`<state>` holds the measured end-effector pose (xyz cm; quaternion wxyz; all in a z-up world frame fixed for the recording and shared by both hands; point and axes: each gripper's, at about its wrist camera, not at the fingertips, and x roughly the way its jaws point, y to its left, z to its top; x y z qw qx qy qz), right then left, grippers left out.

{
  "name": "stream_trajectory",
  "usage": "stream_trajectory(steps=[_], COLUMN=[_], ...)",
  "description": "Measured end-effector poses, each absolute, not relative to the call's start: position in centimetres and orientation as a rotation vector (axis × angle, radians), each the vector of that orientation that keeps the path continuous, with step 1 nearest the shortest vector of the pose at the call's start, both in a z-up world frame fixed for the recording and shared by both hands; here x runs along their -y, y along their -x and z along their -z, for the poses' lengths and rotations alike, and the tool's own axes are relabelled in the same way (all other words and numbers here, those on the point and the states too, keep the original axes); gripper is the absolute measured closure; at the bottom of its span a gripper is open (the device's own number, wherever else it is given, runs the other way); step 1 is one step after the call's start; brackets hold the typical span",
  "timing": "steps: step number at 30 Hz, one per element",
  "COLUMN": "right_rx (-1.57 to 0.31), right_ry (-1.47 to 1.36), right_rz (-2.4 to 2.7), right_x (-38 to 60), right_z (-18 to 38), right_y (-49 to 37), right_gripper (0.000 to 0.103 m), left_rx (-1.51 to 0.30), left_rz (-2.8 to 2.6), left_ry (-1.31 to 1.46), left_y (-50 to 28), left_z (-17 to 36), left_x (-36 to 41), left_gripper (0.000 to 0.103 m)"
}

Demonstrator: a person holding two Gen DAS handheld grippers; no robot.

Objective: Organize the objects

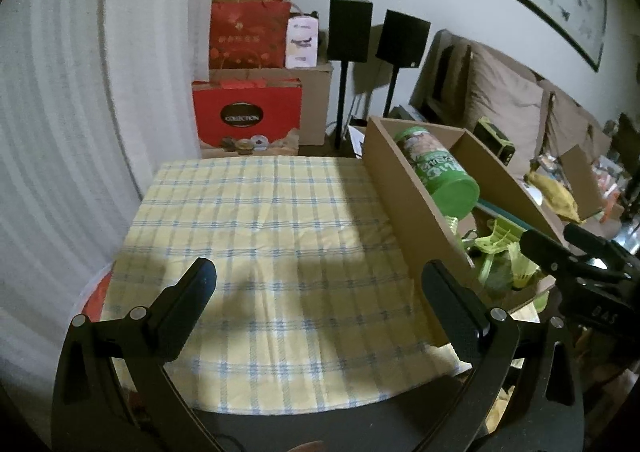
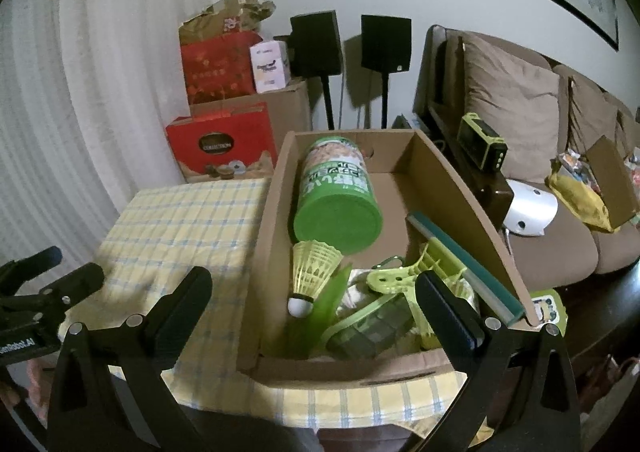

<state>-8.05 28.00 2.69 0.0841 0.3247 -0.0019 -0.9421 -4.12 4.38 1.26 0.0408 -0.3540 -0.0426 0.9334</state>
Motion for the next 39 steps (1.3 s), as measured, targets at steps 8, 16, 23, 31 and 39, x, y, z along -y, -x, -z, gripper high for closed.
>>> stream_trajectory(steps=[8, 16, 23, 31, 39], right_rx=[0.016, -0.009, 0.015, 0.02, -0.007], right_ry=[-0.942, -0.942, -0.944, -0.953, -0.936], right_rz=[2.822, 2.825, 2.828, 2.833, 2.846], right_x=[-28.3, -28.1, -28.6, -28.8, -28.6], right_z=[-3.0, -3.0, -2.3, -1.9, -1.9], right_y=[5.6, 2.8, 0.8, -0.4, -1.2], right_gripper=[0.001, 0.001, 0.001, 0.001, 0.001], left_rx=[0.122, 0.117, 0.119, 0.122, 0.116], left_rz=[-2.869, -2.853, -2.848, -2.844, -2.847], left_ry=[1.094, 1.101, 1.11, 1.114, 1.116], left_y=[1.9, 0.4, -1.1, -3.1, -3.7], left_z=[-1.3, -1.1, -0.8, -0.6, -0.7], left_x=[-4.3, -4.3, -4.1, -3.8, -3.9], left_gripper=[0.0, 0.0, 0.0, 0.0, 0.0])
